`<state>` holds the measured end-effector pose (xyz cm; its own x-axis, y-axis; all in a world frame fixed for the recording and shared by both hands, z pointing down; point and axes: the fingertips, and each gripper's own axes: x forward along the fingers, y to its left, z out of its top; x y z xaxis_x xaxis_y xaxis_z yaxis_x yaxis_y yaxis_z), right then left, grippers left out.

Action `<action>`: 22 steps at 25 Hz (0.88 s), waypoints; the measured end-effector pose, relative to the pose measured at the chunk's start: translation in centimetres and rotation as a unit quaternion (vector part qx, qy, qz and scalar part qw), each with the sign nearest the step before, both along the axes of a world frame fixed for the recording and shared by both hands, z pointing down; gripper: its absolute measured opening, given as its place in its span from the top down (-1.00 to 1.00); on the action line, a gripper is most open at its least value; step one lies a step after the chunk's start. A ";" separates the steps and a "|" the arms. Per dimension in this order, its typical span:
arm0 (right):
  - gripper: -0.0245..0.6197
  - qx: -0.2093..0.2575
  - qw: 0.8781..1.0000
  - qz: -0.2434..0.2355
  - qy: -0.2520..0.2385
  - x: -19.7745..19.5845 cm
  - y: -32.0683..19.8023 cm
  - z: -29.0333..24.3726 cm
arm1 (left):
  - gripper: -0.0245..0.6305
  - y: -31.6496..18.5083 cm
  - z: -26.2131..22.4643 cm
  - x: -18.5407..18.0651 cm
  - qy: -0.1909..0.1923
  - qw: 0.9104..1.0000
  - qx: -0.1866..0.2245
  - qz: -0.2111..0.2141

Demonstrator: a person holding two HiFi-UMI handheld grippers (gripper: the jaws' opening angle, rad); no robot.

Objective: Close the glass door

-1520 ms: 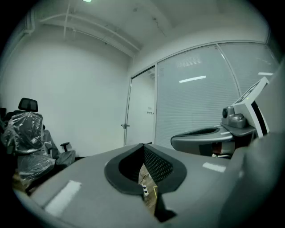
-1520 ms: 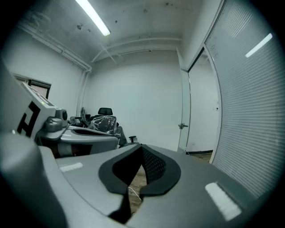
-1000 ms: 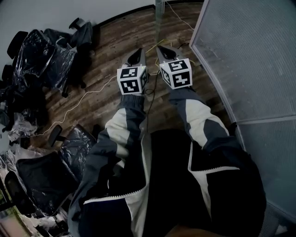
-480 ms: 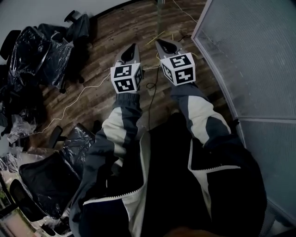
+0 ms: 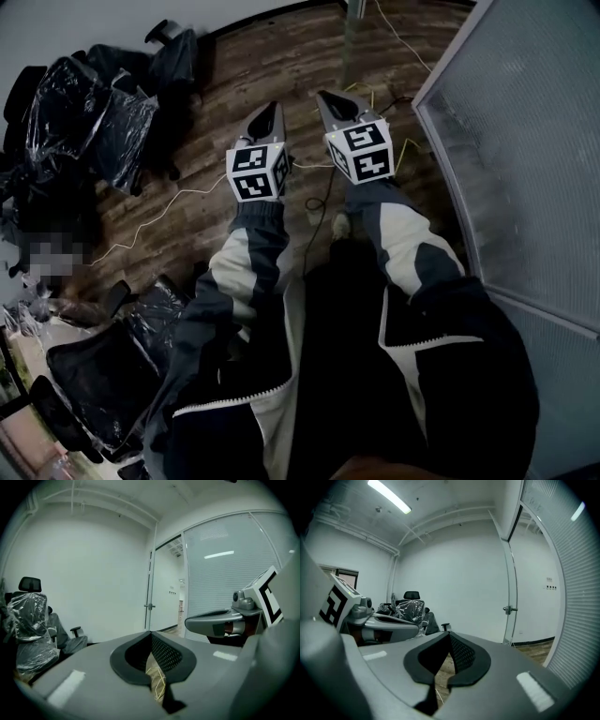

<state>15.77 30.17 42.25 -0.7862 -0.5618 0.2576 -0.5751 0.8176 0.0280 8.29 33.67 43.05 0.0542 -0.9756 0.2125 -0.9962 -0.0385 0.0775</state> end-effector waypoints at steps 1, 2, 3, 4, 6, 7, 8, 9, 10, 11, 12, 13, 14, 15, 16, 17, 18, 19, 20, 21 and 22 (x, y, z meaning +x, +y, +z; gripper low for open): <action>0.90 -0.001 1.000 -0.007 0.001 -0.6 -1.9 0.0 | 0.92 -2.0 -0.2 -0.4 0.001 1.000 0.001 -0.004; 0.90 0.000 1.000 -0.015 0.001 -1.1 -3.8 -0.1 | 0.92 -3.9 -0.4 -0.7 0.000 1.000 0.003 -0.008; 0.90 0.001 1.000 -0.023 0.001 -1.6 -5.6 -0.3 | 0.92 -5.7 -0.6 -1.1 -0.002 1.000 0.005 -0.013; 0.90 0.003 1.000 -0.030 0.001 -2.0 -7.3 -0.3 | 0.92 -7.3 -0.7 -1.5 -0.005 1.000 0.007 -0.018; 0.90 0.004 0.999 -0.041 -0.001 -2.9 -10.7 -0.4 | 0.92 -10.3 -0.9 -2.4 -0.008 1.000 0.008 -0.029; 0.90 0.002 0.999 -0.045 -0.002 -3.5 -12.2 -0.4 | 0.92 -11.6 -0.9 -2.9 -0.007 0.999 0.006 -0.032; 0.90 -0.001 0.999 -0.050 -0.003 -4.1 -13.3 -0.2 | 0.92 -12.7 -0.9 -3.5 -0.007 0.999 0.004 -0.037; 0.90 -0.002 0.998 -0.056 -0.002 -4.8 -14.3 0.0 | 0.92 -13.6 -0.8 -4.3 -0.007 0.999 0.003 -0.042; 0.90 -0.003 0.998 -0.061 0.000 -5.5 -15.2 0.2 | 0.92 -14.6 -0.7 -5.2 -0.008 0.999 0.003 -0.049; 0.90 -0.004 0.998 -0.065 0.002 -6.3 -16.1 0.4 | 0.92 -15.4 -0.6 -6.1 -0.006 0.999 0.003 -0.053; 0.90 -0.004 0.998 -0.068 0.002 -7.1 -17.0 0.5 | 0.92 -16.3 -0.5 -6.8 -0.004 0.998 0.003 -0.056; 0.90 -0.003 0.998 -0.070 0.003 -7.9 -17.9 0.6 | 0.92 -17.2 -0.3 -7.5 -0.002 0.998 0.002 -0.056; 0.90 -0.002 0.998 -0.070 0.005 -8.7 -18.8 0.8 | 0.92 -18.1 -0.1 -8.2 -0.001 0.998 0.001 -0.056; 0.90 -0.001 0.998 -0.070 0.008 -9.6 -19.8 0.9 | 0.92 -19.2 0.1 -9.1 0.000 0.998 0.000 -0.056; 0.90 0.001 0.998 -0.068 0.010 -10.8 -21.0 1.1 | 0.92 -20.4 0.4 -10.3 0.002 0.999 0.000 -0.054; 0.90 0.002 0.998 -0.065 0.013 -12.0 -22.2 1.2 | 0.92 -21.6 0.7 -11.6 0.004 0.999 0.000 -0.052; 0.90 0.003 0.998 -0.060 0.015 -13.4 -23.6 1.4 | 0.92 -23.0 1.0 -13.1 0.006 0.999 0.001 -0.049; 0.90 0.003 0.998 -0.054 0.018 -14.6 -25.1 1.6 | 0.92 -24.4 1.2 -14.5 0.009 0.999 0.003 -0.044; 0.90 0.004 0.999 -0.045 0.021 -15.9 -26.6 1.8 | 0.92 -25.9 1.3 -16.0 0.012 0.999 0.005 -0.037; 0.90 0.004 0.999 -0.036 0.023 -17.2 -28.1 1.9 | 0.92 -27.5 1.4 -17.4 0.013 0.999 0.008 -0.030; 0.90 0.006 0.999 -0.026 0.026 -18.6 -29.7 1.9 | 0.92 -29.1 1.3 -18.9 0.014 1.000 0.010 -0.021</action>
<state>-2.79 0.48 44.13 -0.8006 -0.5234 0.2919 -0.5291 0.8460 0.0659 -10.59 4.53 44.40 0.0183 -0.9811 0.1926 -0.9944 0.0022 0.1059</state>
